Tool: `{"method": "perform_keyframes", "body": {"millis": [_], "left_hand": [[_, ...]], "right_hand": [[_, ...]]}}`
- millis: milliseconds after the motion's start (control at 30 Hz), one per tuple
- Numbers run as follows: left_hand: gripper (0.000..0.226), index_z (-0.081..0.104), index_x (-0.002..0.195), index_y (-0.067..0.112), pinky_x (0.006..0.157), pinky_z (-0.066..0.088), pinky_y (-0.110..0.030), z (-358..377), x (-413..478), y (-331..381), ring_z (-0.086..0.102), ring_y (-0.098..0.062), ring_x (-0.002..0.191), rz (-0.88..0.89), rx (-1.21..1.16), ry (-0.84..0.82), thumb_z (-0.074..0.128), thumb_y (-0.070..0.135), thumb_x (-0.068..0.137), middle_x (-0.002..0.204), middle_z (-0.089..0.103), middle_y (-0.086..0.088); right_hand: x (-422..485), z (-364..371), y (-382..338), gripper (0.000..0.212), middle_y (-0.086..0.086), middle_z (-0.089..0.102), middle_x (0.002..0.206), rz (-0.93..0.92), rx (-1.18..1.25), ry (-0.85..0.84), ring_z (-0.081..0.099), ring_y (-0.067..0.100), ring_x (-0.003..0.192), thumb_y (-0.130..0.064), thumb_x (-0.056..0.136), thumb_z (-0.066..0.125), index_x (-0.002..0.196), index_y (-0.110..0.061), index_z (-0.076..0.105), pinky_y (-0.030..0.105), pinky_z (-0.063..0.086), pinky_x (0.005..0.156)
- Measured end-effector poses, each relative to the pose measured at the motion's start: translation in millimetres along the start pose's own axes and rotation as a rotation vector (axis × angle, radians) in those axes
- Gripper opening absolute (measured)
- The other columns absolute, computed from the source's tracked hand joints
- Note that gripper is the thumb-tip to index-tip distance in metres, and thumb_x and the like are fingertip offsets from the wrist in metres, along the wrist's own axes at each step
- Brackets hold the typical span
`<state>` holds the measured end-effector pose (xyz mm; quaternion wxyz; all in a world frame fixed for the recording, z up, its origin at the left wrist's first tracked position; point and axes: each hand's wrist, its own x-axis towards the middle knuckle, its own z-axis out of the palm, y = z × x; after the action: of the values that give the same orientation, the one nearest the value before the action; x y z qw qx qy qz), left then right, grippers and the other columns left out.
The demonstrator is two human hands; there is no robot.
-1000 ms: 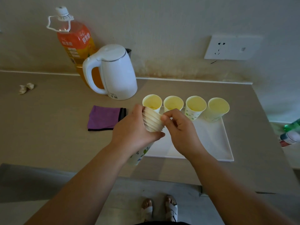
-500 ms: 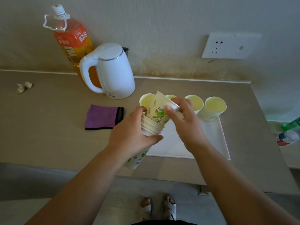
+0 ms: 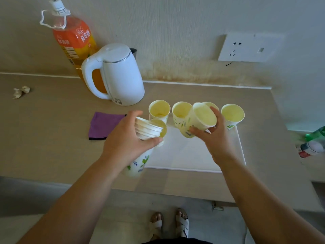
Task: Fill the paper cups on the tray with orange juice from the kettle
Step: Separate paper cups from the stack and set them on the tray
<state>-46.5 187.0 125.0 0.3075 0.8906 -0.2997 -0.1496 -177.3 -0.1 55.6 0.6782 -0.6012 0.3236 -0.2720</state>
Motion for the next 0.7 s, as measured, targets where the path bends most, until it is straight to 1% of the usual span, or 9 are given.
{"method": "perform_keyframes", "body": {"millis": [67, 133, 167, 267, 333, 433, 500, 567, 700], "left_hand": [[0.083, 0.040, 0.130, 0.034, 0.086, 0.047, -0.035, -2, 3, -4, 0.052, -0.010, 0.105, -0.031, -0.010, 0.015, 0.078, 0.056, 0.060, 0.113, 0.051, 0.014], [0.082, 0.041, 0.129, 0.034, 0.086, 0.047, -0.035, -2, 2, -7, 0.053, -0.009, 0.104, -0.054, -0.025, 0.022, 0.079, 0.054, 0.059, 0.113, 0.054, 0.014], [0.082, 0.041, 0.129, 0.034, 0.085, 0.048, -0.035, -2, 2, -8, 0.054, -0.010, 0.103, -0.059, -0.028, 0.024, 0.080, 0.054, 0.059, 0.112, 0.054, 0.014], [0.081, 0.041, 0.129, 0.033, 0.082, 0.046, -0.033, -2, 1, -13, 0.052, -0.009, 0.101, -0.070, -0.015, 0.030, 0.080, 0.053, 0.060, 0.110, 0.052, 0.015], [0.082, 0.040, 0.130, 0.032, 0.080, 0.043, -0.031, -3, 1, -14, 0.048, -0.007, 0.100, -0.077, -0.005, 0.031, 0.080, 0.052, 0.061, 0.110, 0.049, 0.016], [0.083, 0.040, 0.131, 0.031, 0.081, 0.042, -0.030, -2, 2, -14, 0.047, -0.006, 0.100, -0.079, -0.002, 0.032, 0.080, 0.052, 0.062, 0.110, 0.048, 0.016], [0.084, 0.039, 0.132, 0.032, 0.080, 0.040, -0.029, -1, 2, -15, 0.045, -0.005, 0.100, -0.084, 0.006, 0.025, 0.079, 0.052, 0.062, 0.111, 0.046, 0.017], [0.084, 0.037, 0.133, 0.033, 0.080, 0.038, -0.029, 1, 2, -15, 0.044, -0.004, 0.101, -0.087, 0.016, 0.013, 0.079, 0.053, 0.063, 0.112, 0.045, 0.018], [0.086, 0.037, 0.133, 0.033, 0.084, 0.043, -0.032, 3, 3, -12, 0.045, -0.005, 0.102, -0.076, 0.026, 0.002, 0.078, 0.056, 0.061, 0.112, 0.046, 0.019]], "right_hand": [[3, -1, 21, 0.081, -0.014, 0.049, 0.124, -0.047, -0.139, -0.044, 0.055, 0.001, 0.108, 0.003, 0.071, 0.078, 0.130, -0.032, 0.034, 0.021, 0.049, 0.090], [6, 0, 37, 0.083, -0.020, 0.045, 0.127, -0.106, -0.300, -0.111, 0.051, 0.004, 0.112, -0.002, 0.070, 0.081, 0.131, -0.032, 0.034, 0.013, 0.044, 0.091], [9, 1, 42, 0.083, -0.017, 0.044, 0.131, -0.130, -0.379, -0.137, 0.049, 0.006, 0.115, -0.006, 0.070, 0.082, 0.133, -0.030, 0.034, 0.014, 0.043, 0.092], [14, 6, 54, 0.088, -0.006, 0.041, 0.138, -0.122, -0.525, -0.158, 0.045, 0.011, 0.118, -0.013, 0.071, 0.082, 0.142, -0.021, 0.030, 0.025, 0.042, 0.096], [15, 7, 60, 0.092, -0.004, 0.041, 0.139, -0.096, -0.544, -0.173, 0.046, 0.012, 0.116, -0.013, 0.071, 0.082, 0.144, -0.021, 0.027, 0.028, 0.042, 0.097], [14, 6, 64, 0.097, -0.006, 0.042, 0.137, -0.041, -0.503, -0.181, 0.049, 0.011, 0.112, -0.010, 0.068, 0.083, 0.144, -0.027, 0.025, 0.028, 0.042, 0.094], [12, 6, 65, 0.088, -0.006, 0.050, 0.129, -0.036, -0.471, -0.163, 0.053, 0.012, 0.108, -0.009, 0.066, 0.083, 0.134, -0.033, 0.032, 0.026, 0.043, 0.089], [11, 7, 67, 0.076, -0.007, 0.054, 0.122, -0.034, -0.480, -0.136, 0.055, 0.012, 0.105, -0.012, 0.069, 0.083, 0.126, -0.032, 0.037, 0.025, 0.044, 0.085], [12, 7, 70, 0.075, -0.005, 0.055, 0.124, -0.019, -0.502, -0.114, 0.055, 0.012, 0.106, -0.018, 0.069, 0.084, 0.130, -0.025, 0.041, 0.024, 0.043, 0.085]]}}
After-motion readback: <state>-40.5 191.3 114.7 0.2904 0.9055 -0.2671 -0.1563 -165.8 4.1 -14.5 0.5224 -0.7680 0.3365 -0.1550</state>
